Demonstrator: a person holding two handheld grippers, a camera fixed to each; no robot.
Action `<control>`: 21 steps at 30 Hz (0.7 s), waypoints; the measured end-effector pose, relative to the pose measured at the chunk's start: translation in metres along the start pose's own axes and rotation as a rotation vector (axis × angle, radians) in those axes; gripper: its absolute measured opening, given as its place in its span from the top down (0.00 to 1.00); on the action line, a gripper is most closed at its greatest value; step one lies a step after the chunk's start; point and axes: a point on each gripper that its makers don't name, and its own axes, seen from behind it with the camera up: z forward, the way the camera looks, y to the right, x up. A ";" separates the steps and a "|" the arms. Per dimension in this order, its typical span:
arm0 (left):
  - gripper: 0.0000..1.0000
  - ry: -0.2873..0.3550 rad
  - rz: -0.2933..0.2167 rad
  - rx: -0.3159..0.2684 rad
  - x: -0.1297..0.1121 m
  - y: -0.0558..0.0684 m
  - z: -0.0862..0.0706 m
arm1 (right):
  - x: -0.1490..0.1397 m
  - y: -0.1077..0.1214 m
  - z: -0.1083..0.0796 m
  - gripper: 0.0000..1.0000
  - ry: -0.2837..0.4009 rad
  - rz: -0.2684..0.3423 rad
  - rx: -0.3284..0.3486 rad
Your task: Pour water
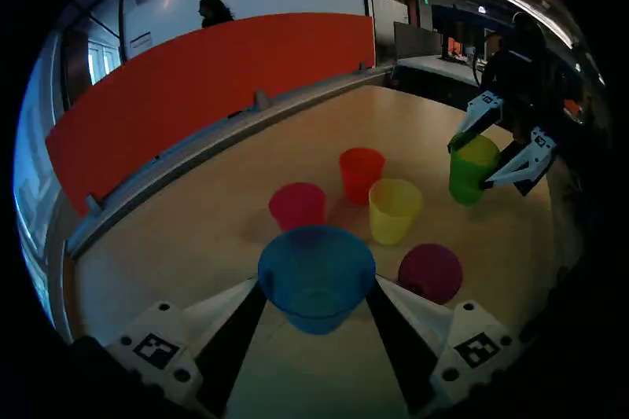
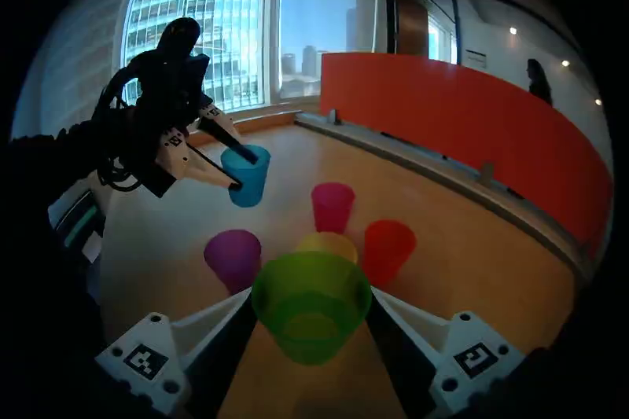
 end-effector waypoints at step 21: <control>0.14 -0.111 0.001 -0.025 -0.043 0.009 0.032 | -0.035 -0.003 0.020 0.10 -0.062 0.001 0.005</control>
